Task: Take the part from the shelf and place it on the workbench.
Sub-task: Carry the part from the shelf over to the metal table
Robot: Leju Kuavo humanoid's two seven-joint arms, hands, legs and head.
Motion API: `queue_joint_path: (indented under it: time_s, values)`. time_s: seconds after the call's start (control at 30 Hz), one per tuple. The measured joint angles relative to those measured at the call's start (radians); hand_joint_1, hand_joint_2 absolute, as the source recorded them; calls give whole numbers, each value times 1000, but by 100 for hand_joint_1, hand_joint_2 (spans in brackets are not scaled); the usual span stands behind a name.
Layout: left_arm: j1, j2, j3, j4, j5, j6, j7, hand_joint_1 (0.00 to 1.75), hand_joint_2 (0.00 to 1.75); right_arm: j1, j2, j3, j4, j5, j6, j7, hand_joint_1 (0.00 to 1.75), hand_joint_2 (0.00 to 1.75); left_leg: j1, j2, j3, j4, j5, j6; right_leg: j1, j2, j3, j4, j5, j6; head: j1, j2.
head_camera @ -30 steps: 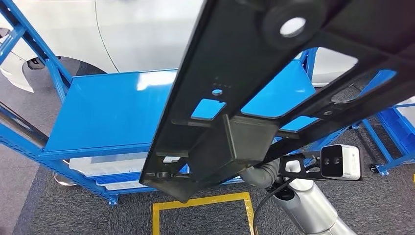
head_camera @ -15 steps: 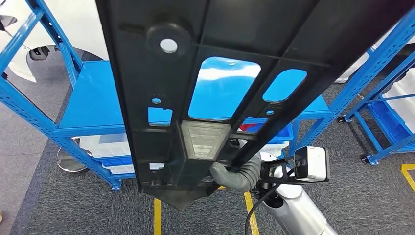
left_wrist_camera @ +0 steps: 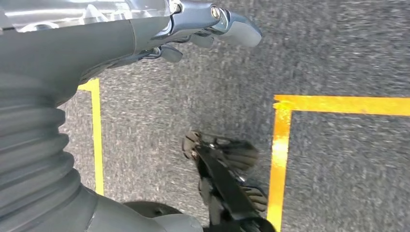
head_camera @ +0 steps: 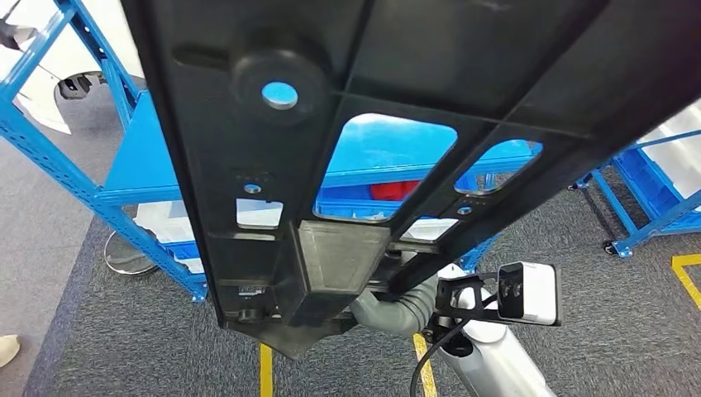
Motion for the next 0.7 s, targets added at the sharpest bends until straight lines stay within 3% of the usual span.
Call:
queue_joint_path:
  time_s: [0.07, 0.13, 0.2, 0.23, 0.27, 0.33, 0.37, 0.4, 0.43, 0.47, 0.5, 0.57, 0.6, 0.63, 0.7]
  values:
    - [-5, 0, 0, 0, 0, 0, 1, 0, 175, 1, 1, -9, -11, 1, 0, -2, 175, 175, -4, -1, 101, -145, -2, 9, 2, 0, -16, 4, 16, 9, 0, 0]
    - [-8, 0, 0, 0, 1, 0, 1, 0, 175, 2, 1, -16, -17, 1, 1, -5, 175, 175, -10, -1, 136, -213, -19, 17, 2, -1, -21, 2, 34, 20, 0, 0]
    - [-7, -2, 0, 0, 1, 0, 2, 0, 175, 3, 1, -21, -19, 2, 1, -7, 175, 175, -8, 1, 122, -219, -1, 30, 1, -1, -28, 2, 41, 32, -1, 0]
    - [-7, -3, 0, 0, 1, 0, 3, 0, 175, 4, 1, -24, -20, 0, 2, -8, 175, 175, -6, 4, 113, -221, 11, 38, 0, 1, -37, 17, 21, 38, 1, 0]
    - [-8, -4, 0, 0, 2, 0, 3, 0, 175, 4, 0, -28, -20, -3, 2, -8, 175, 175, -4, 6, 101, -223, 25, 45, -1, 3, -51, 50, -17, 43, 2, 0]
    - [-9, -4, 1, 0, 4, 2, 4, 0, 175, 5, -1, -40, -21, -21, 9, -8, 175, 175, -4, 7, 71, -221, 46, 52, -5, 4, -89, 174, -117, 51, 5, 0]
    - [-8, -4, 1, 0, 7, 5, 5, 0, 175, 7, -2, -48, -21, -32, 16, -9, 175, 175, -5, 7, 55, -220, 56, 52, -5, 4, -104, 242, -145, 54, 5, 0]
    - [-7, -4, 2, 0, 11, 8, 6, 0, 175, 10, -3, -57, -21, -41, 24, -9, 175, 175, -5, 7, 41, -218, 64, 52, -6, 4, -110, 290, -149, 57, 5, 0]
    - [-7, -4, 2, 0, 14, 11, 9, 0, 175, 13, -4, -65, -21, -47, 31, -9, 175, 175, -5, 7, 27, -216, 73, 50, -7, 4, -101, 307, -131, 58, 5, 0]
    - [-6, -5, 3, 0, 16, 12, 12, 0, 175, 15, -5, -71, -21, -51, 36, -8, 175, 175, -5, 8, 15, -213, 81, 48, -8, 4, -75, 287, -103, 58, 5, 0]
    - [-6, -6, 3, 0, 16, 13, 14, 0, 175, 16, -5, -76, -21, -52, 39, -8, 175, 175, -5, 8, 5, -209, 87, 45, -9, 4, -30, 230, -77, 55, 5, 0]
    - [-6, -9, 3, 0, 17, 15, 18, 0, 175, 16, -5, -82, -21, -54, 41, -7, 175, 175, -7, 7, -11, -202, 97, 37, -7, 4, 73, 80, -77, 46, 5, 0]
    - [-6, -10, 3, 0, 18, 15, 19, 0, 175, 15, -5, -85, -21, -54, 43, -6, 175, 175, -8, 7, -15, -199, 103, 32, -4, 4, 106, 25, -89, 40, 5, 0]
    - [-6, -10, 3, 0, 19, 15, 21, 0, 175, 16, -5, -87, -21, -54, 46, -6, 175, 175, -8, 7, -18, -199, 108, 26, -1, 4, 119, -2, -100, 34, 4, 0]
    - [-6, -10, 3, 0, 20, 15, 24, 0, 175, 16, -5, -91, -21, -55, 53, -6, 175, 175, -7, 6, -22, -199, 115, 14, -2, 3, 116, -13, -94, 21, 5, 0]
